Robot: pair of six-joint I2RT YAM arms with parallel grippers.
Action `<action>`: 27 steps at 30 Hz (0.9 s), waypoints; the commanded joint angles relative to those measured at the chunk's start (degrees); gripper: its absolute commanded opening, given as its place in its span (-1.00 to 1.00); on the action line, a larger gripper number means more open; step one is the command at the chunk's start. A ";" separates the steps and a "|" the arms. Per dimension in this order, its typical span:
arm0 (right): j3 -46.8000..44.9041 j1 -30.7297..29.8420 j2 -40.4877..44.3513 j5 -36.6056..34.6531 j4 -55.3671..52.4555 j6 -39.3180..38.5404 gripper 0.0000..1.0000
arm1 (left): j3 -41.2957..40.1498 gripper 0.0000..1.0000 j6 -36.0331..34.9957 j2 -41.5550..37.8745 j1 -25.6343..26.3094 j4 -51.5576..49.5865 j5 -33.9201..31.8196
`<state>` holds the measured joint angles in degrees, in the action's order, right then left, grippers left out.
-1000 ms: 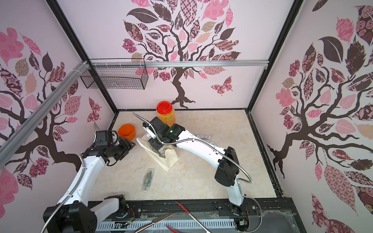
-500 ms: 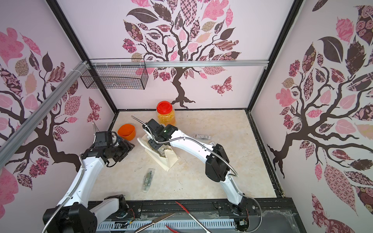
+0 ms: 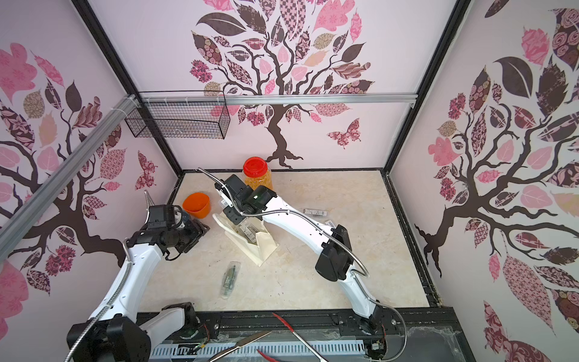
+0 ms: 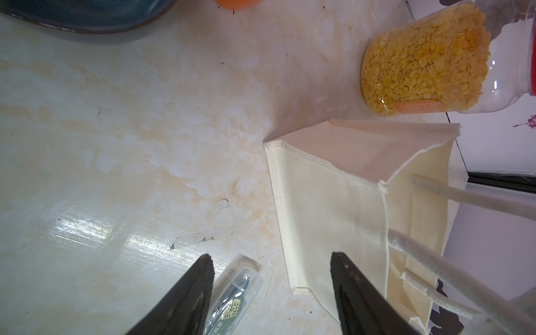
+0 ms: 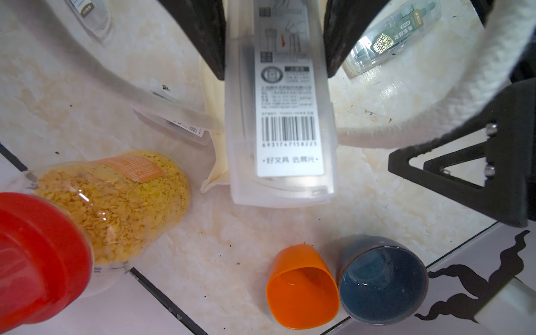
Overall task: Put the compass set into the canvas bag
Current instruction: Place the compass set in the canvas bag.
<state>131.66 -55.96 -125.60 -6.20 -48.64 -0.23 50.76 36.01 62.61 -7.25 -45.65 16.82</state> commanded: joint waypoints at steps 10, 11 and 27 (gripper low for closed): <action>-11.48 0.07 -2.46 1.92 1.03 2.02 0.01 | -1.59 0.36 -1.68 -0.56 -0.31 -1.47 -1.28; -13.21 0.07 -1.72 2.21 1.57 2.37 0.02 | -1.68 0.36 -1.77 -0.43 -0.34 -1.64 -1.25; -15.78 0.42 -4.62 4.34 -0.13 3.75 0.18 | -1.93 0.36 -3.26 0.19 -0.31 -3.60 -1.41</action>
<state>114.13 -55.64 -129.10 -2.74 -47.11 3.07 49.71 34.17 62.63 -7.25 -48.21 16.47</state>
